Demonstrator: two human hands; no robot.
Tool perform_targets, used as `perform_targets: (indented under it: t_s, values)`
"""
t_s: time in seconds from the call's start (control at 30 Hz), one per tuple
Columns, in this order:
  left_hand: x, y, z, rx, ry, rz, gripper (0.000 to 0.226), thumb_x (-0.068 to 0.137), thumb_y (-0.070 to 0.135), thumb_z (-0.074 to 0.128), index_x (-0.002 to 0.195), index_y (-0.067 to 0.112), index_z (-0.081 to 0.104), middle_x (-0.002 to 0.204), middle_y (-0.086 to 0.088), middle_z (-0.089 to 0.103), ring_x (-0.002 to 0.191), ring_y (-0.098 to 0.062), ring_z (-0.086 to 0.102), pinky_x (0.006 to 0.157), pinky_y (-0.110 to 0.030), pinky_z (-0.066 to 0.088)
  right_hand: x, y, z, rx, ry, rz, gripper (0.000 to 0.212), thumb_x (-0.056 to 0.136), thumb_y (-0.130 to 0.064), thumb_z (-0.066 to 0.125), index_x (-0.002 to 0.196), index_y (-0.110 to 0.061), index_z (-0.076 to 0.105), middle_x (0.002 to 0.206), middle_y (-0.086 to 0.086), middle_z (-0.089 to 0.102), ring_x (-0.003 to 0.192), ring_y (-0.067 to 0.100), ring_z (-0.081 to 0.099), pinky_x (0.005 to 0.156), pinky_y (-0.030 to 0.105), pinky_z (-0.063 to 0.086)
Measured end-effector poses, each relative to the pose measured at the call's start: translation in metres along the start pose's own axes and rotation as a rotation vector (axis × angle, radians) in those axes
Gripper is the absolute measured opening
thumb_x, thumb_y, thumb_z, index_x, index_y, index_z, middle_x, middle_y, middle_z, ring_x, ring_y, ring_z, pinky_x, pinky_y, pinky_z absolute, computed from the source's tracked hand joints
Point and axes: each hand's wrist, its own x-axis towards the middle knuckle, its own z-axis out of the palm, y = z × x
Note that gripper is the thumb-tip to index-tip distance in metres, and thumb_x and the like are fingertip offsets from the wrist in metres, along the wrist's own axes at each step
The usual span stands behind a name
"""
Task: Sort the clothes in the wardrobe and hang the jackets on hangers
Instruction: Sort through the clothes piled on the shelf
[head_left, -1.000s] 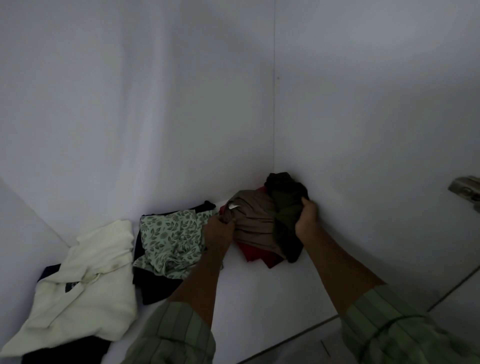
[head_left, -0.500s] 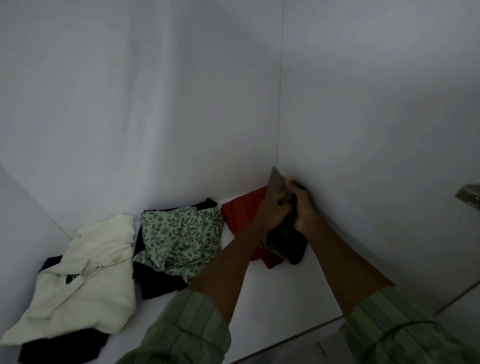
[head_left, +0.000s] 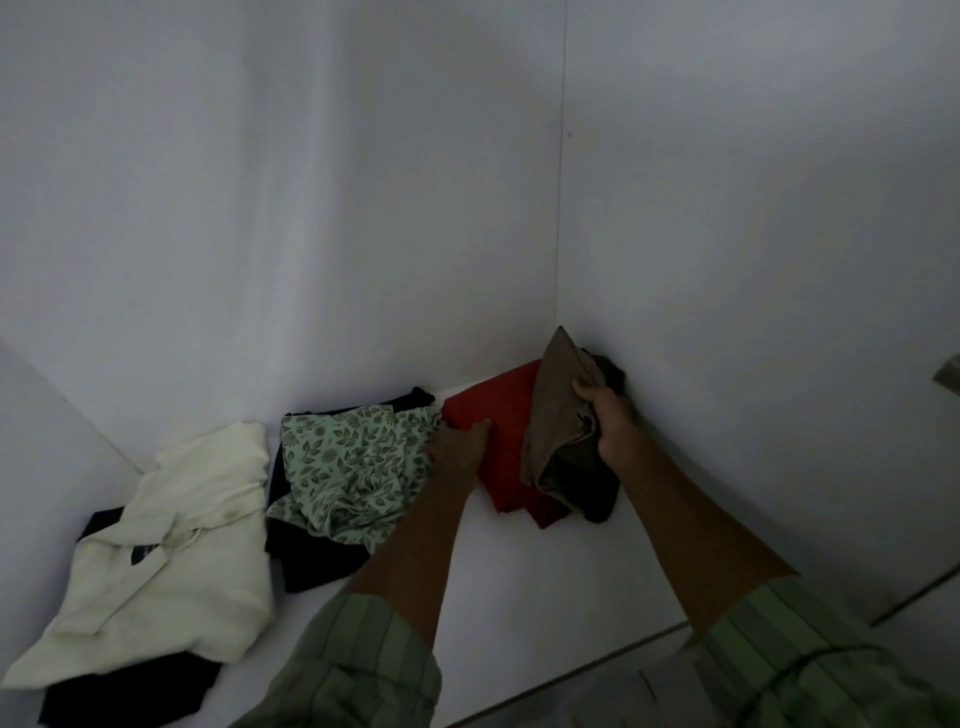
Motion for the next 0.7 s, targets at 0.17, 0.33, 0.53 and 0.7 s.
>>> perform_targets:
  t_s: [0.17,0.33,0.53,0.7]
  values:
    - [0.023,0.003,0.033,-0.288,-0.125,-0.185,0.133,0.030,0.072,0.093,0.140,0.008,0.055,0.131,-0.012,0.065,0.106,-0.032,0.067,0.094,-0.049,0.057,0.000,0.004,-0.003,0.007,0.025,-0.014,0.077,0.068,-0.037,0.090,0.132,-0.004,0.065,0.122,0.015,0.071,0.105,0.032,0.069,0.094,0.043,0.057]
    - [-0.026,0.024,0.037,-0.294,-0.208,-0.074,0.044,0.062,0.020,0.095,0.098,0.007,0.073,0.097,-0.013,0.076,0.087,-0.031,0.073,0.074,-0.039,0.063,0.003,0.006,-0.013,-0.062,0.043,0.009,0.075,0.081,-0.044,0.081,0.138,-0.002,0.058,0.130,0.019,0.066,0.114,0.034,0.065,0.104,0.048,0.052]
    - [-0.027,0.021,0.030,-0.036,-0.182,0.243,0.012,0.080,0.024,0.082,0.083,0.019,0.071,0.095,-0.011,0.076,0.089,-0.031,0.072,0.085,-0.051,0.061,-0.016,0.011,-0.016,0.103,-0.017,-0.026,0.063,0.082,-0.038,0.081,0.133,-0.005,0.062,0.125,0.017,0.069,0.114,0.034,0.066,0.102,0.046,0.052]
    - [-0.026,0.046,-0.002,0.123,-0.037,0.358,0.019,0.088,0.017,0.072,0.077,0.003,0.067,0.072,-0.010,0.066,0.064,-0.023,0.061,0.070,-0.051,0.058,-0.027,0.014,-0.010,0.271,-0.055,-0.021,0.053,0.097,-0.024,0.064,0.144,-0.003,0.054,0.141,0.020,0.059,0.127,0.035,0.057,0.107,0.045,0.045]
